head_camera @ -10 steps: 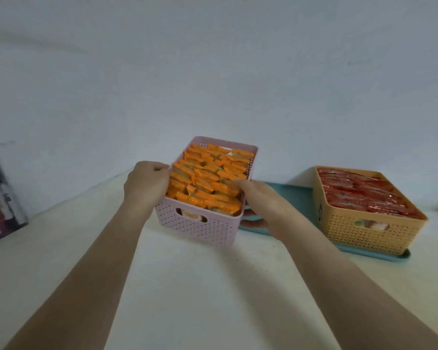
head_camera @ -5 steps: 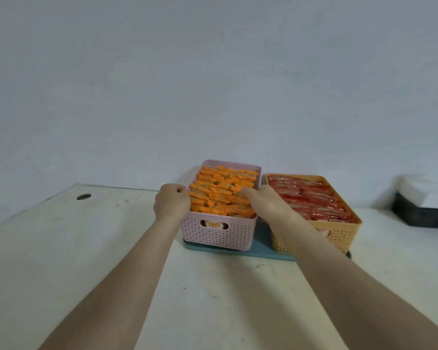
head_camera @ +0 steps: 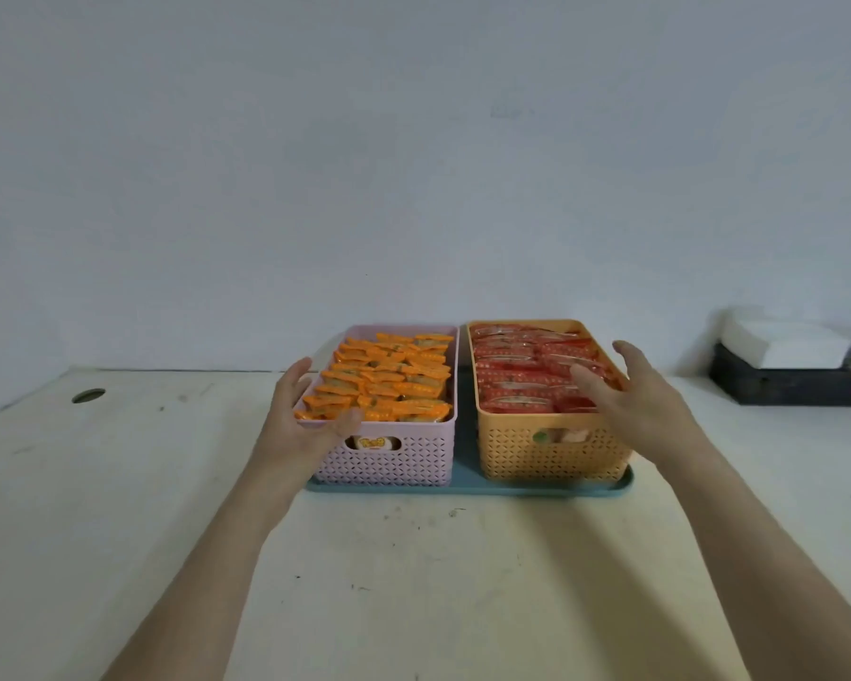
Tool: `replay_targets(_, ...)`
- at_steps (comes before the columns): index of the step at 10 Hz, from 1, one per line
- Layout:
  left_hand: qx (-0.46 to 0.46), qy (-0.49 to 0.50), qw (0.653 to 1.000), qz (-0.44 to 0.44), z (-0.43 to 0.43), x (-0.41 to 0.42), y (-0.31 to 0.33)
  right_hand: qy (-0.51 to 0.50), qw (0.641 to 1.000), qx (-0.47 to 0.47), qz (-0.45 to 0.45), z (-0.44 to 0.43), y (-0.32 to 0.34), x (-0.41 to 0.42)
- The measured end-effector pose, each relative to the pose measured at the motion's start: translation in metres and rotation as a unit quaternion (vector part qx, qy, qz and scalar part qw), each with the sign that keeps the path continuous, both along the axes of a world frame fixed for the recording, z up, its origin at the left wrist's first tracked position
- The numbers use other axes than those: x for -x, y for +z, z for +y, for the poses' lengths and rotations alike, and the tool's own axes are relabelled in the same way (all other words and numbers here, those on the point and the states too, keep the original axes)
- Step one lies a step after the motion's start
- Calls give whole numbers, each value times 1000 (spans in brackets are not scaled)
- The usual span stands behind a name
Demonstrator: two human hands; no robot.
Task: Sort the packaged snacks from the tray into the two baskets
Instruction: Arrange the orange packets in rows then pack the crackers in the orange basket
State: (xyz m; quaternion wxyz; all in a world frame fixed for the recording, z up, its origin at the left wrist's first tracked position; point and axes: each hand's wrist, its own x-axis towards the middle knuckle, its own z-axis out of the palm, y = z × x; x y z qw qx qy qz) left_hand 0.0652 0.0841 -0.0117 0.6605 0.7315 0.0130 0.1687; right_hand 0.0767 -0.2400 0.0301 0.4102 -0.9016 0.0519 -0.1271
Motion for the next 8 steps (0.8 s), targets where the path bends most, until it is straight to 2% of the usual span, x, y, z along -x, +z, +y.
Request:
replay_targets(1,-92,23,995,2,0,4,-9,107,993,-55,14,-15,-12,8)
replay_targets(3,-153,112,982,-2,-14,2,-7,98,995,-30,-3,-26,-25,7)
replay_targets(5,-149,122,981,-16,-23,0,-5,78,996,-37,-13,-33,-32,0)
replay_targets(8,-87,54,995,-10,-18,0,-8,117,990,-67,-37,-37,-36,1)
